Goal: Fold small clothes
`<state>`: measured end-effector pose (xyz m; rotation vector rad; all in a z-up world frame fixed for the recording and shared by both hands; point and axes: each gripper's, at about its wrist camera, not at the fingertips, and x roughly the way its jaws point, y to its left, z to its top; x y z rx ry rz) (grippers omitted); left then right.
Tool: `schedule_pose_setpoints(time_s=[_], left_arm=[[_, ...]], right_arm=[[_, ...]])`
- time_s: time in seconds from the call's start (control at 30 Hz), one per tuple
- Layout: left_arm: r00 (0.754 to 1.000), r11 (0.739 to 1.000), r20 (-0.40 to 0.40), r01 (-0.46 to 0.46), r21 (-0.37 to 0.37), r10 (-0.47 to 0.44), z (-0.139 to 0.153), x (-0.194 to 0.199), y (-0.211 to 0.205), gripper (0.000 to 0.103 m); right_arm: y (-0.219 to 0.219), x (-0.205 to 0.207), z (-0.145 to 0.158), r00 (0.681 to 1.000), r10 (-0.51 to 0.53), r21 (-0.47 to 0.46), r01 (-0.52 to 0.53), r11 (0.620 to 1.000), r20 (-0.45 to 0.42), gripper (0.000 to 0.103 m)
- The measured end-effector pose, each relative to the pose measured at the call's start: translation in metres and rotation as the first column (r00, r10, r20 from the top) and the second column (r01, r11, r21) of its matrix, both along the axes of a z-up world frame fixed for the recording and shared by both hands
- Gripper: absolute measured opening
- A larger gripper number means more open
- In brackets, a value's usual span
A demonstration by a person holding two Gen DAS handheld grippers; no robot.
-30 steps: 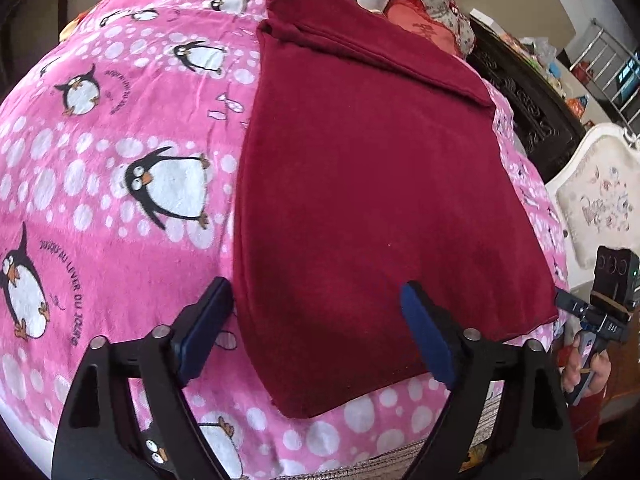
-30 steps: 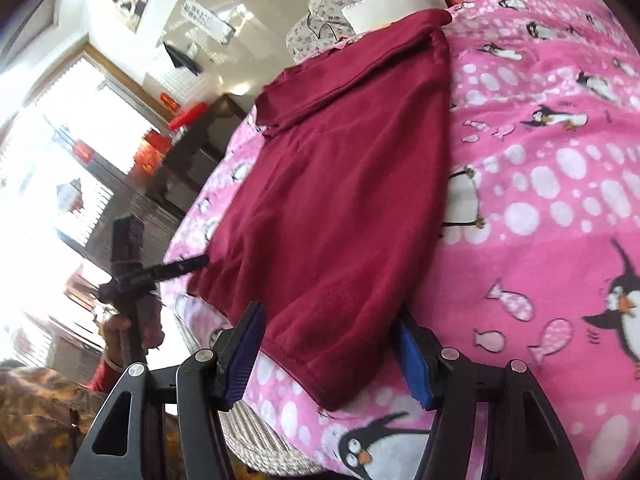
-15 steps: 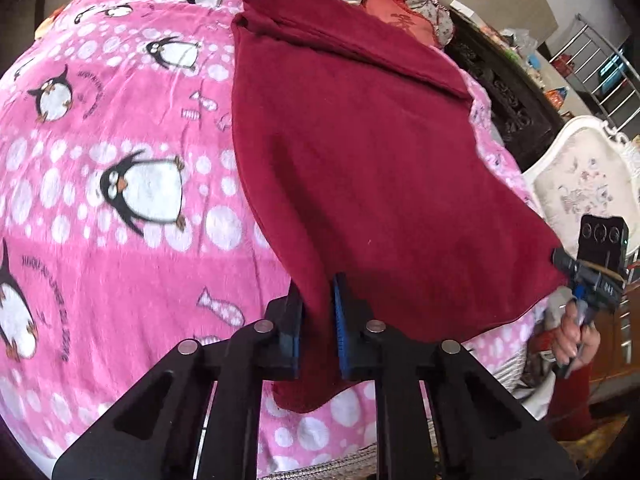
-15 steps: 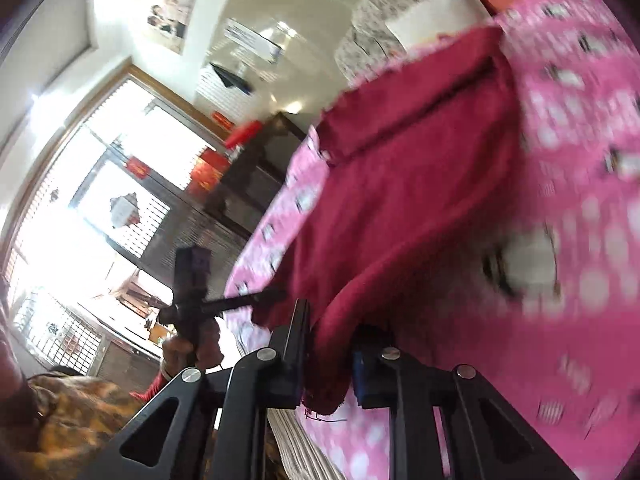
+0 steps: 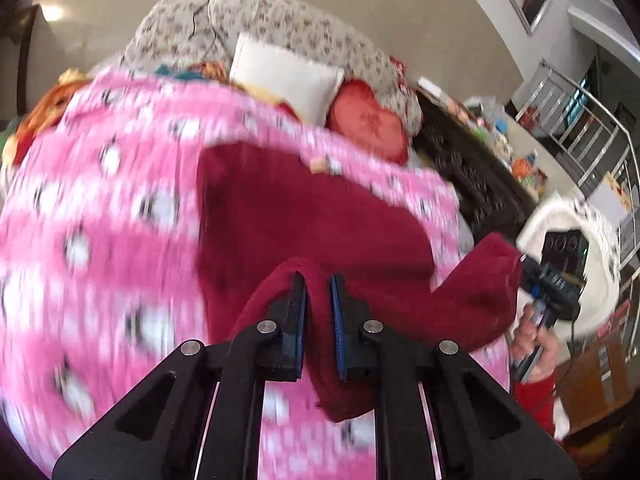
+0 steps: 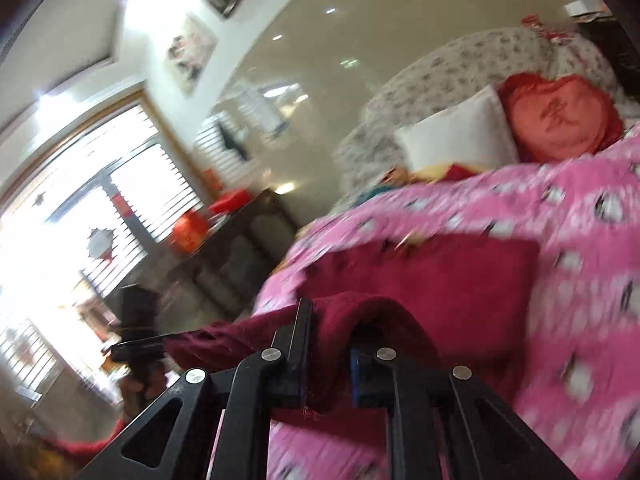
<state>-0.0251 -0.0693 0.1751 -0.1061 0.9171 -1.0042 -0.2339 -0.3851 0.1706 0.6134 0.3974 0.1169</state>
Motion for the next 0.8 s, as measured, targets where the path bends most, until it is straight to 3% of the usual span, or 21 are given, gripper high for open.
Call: schedule_pose_setpoints(time_s=[0.13, 0.23, 0.3, 0.33, 0.4, 0.47, 0.53, 0.63, 0.8], left_arm=[[0.999, 0.998, -0.022, -0.048, 0.038, 0.049, -0.003, 0.064, -0.051, 0.01], [0.983, 0.993, -0.163, -0.073, 0.09, 0.087, -0.036, 0.113, -0.084, 0.01], [0.958, 0.991, -0.256, -0.116, 0.069, 0.13, -0.052, 0.138, -0.084, 0.018], [0.958, 0.988, -0.243, -0.144, 0.051, 0.152, -0.051, 0.142, -0.079, 0.024], [0.962, 0.979, -0.185, -0.204, 0.014, 0.203, -0.039, 0.144, -0.063, 0.055], [0.961, 0.973, -0.168, -0.227, -0.028, 0.219, -0.029, 0.142, -0.05, 0.066], [0.972, 0.98, -0.129, -0.199, -0.02, 0.195, -0.019, 0.136, -0.048, 0.066], [0.982, 0.984, -0.054, -0.178, 0.009, 0.179, -0.014, 0.114, -0.056, 0.066], [0.991, 0.988, 0.006, -0.135, 0.08, 0.135, -0.033, 0.094, -0.087, 0.066]], right_arm=[[-0.053, 0.065, -0.026, 0.99, -0.094, 0.017, 0.096, 0.995, -0.104, 0.013], [-0.087, 0.11, -0.067, 0.946, -0.162, 0.04, 0.18, 0.983, -0.281, 0.018], [-0.102, 0.123, -0.079, 0.93, -0.168, 0.055, 0.196, 0.979, -0.328, 0.021], [-0.105, 0.121, -0.079, 0.94, -0.164, 0.078, 0.195, 0.978, -0.3, 0.022], [-0.106, 0.114, -0.071, 0.954, -0.163, 0.09, 0.191, 0.978, -0.252, 0.037], [-0.102, 0.104, -0.057, 0.954, -0.206, 0.043, 0.22, 0.975, -0.217, 0.044], [-0.098, 0.092, -0.04, 0.943, -0.284, -0.022, 0.284, 0.958, -0.176, 0.046], [-0.092, 0.077, -0.025, 0.956, -0.279, -0.011, 0.279, 0.96, -0.094, 0.046], [-0.054, 0.108, -0.038, 0.965, -0.164, -0.117, 0.143, 0.983, -0.206, 0.046]])
